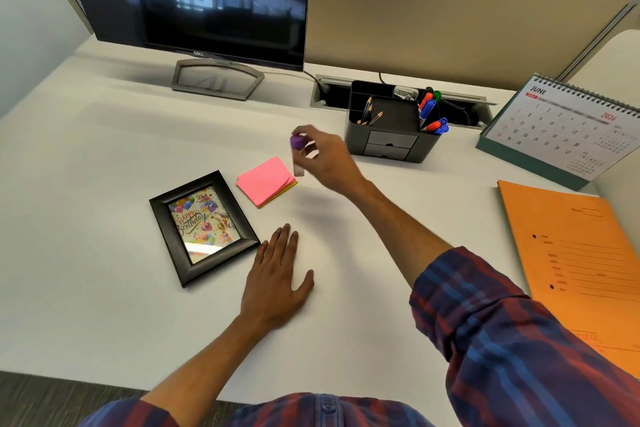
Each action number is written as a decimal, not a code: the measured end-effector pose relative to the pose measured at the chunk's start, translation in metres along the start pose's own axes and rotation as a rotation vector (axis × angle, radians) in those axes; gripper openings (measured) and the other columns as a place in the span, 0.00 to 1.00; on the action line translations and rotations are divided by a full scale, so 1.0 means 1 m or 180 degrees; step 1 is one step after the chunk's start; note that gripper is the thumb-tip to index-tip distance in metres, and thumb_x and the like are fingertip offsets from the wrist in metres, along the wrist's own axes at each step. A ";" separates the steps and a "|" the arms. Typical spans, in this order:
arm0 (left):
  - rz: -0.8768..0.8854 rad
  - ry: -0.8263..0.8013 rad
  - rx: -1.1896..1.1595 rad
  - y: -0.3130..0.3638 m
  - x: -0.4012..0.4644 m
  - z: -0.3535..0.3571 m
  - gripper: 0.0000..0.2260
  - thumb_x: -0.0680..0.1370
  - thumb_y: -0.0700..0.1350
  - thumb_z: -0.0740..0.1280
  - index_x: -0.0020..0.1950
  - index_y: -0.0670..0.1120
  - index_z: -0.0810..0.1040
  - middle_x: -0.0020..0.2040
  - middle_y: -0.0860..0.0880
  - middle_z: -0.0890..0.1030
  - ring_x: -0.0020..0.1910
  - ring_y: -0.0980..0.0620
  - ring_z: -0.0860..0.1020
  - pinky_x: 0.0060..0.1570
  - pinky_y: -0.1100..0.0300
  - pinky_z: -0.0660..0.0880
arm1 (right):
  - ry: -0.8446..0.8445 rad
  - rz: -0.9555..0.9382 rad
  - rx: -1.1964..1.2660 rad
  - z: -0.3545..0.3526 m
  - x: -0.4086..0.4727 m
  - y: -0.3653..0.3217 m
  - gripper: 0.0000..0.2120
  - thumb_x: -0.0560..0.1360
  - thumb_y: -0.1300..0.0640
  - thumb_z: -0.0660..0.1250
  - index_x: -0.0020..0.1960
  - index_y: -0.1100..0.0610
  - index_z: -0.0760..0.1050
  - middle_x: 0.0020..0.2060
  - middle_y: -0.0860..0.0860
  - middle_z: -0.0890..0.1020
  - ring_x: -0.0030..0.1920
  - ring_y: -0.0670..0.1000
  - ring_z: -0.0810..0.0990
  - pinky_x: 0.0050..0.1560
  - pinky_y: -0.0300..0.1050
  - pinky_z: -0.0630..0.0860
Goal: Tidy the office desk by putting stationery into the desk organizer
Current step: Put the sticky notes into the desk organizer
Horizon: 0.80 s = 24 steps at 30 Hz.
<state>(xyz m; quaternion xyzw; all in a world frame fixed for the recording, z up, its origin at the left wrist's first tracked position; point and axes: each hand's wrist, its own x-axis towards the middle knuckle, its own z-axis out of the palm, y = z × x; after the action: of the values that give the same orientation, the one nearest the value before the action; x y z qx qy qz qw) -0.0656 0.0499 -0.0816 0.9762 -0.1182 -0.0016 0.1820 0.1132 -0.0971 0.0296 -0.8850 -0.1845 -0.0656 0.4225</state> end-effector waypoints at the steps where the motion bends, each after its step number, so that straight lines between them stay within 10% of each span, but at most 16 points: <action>1: -0.0002 -0.0004 0.0007 0.000 0.000 0.000 0.34 0.79 0.61 0.54 0.80 0.47 0.51 0.81 0.51 0.48 0.79 0.55 0.44 0.77 0.54 0.47 | 0.0151 0.0080 0.0012 -0.007 0.003 0.002 0.15 0.72 0.58 0.71 0.58 0.56 0.75 0.45 0.48 0.81 0.40 0.47 0.82 0.47 0.50 0.81; 12: -0.0002 0.0049 -0.0017 0.001 0.001 0.001 0.33 0.78 0.61 0.53 0.80 0.46 0.54 0.80 0.49 0.51 0.79 0.54 0.47 0.76 0.54 0.47 | 0.1500 0.0322 -0.0508 -0.092 0.045 0.037 0.13 0.70 0.52 0.72 0.51 0.55 0.74 0.43 0.49 0.82 0.43 0.48 0.80 0.45 0.44 0.80; 24: -0.0035 0.0023 -0.0028 0.002 0.000 0.000 0.33 0.79 0.61 0.55 0.80 0.47 0.53 0.80 0.50 0.50 0.79 0.54 0.48 0.76 0.54 0.48 | 0.1038 0.0769 -0.1277 -0.104 0.075 0.063 0.14 0.70 0.56 0.72 0.54 0.54 0.76 0.47 0.53 0.83 0.47 0.53 0.80 0.47 0.49 0.80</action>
<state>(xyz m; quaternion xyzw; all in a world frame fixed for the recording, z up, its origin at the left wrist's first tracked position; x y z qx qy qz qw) -0.0662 0.0485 -0.0807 0.9760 -0.1122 0.0005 0.1867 0.2111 -0.1934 0.0709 -0.9442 0.0094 -0.1915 0.2677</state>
